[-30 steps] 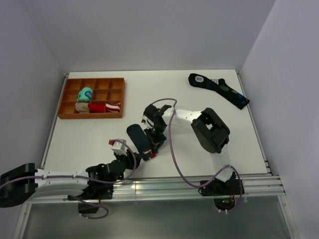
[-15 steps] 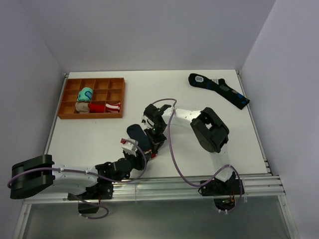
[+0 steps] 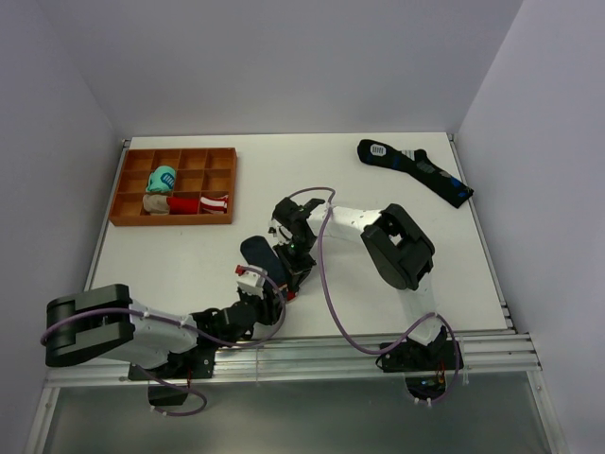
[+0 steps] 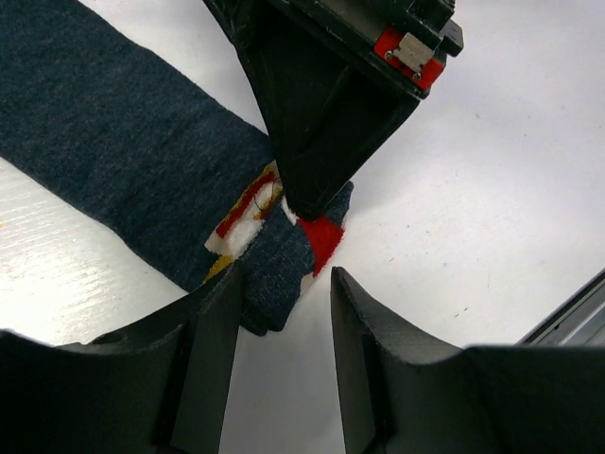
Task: Roll the socks
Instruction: Roll the sock at the center of the board.
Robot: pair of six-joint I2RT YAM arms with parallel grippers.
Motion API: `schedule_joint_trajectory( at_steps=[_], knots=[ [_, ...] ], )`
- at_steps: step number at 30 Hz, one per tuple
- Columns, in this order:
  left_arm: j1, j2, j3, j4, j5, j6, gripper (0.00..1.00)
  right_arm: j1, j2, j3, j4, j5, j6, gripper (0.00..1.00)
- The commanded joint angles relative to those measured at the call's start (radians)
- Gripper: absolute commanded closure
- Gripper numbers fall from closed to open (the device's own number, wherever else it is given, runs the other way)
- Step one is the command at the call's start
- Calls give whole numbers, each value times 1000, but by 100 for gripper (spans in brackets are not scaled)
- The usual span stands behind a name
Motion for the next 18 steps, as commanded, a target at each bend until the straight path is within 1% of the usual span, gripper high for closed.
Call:
schedule_joint_trajectory(
  at_steps=[1, 8, 13, 18],
  knots=[
    [4, 21, -5, 86, 18, -21, 53, -2, 33, -3, -29, 50, -29, 92],
    [4, 70, -6, 98, 35, -39, 54, -3, 34, -2, -27, 47, -29, 92],
    [4, 76, -17, 76, 6, -65, 55, -3, 37, 0, -23, 39, -30, 91],
    [-7, 112, 17, 21, -40, -70, 56, -2, 37, 0, -24, 34, -33, 91]
  ],
)
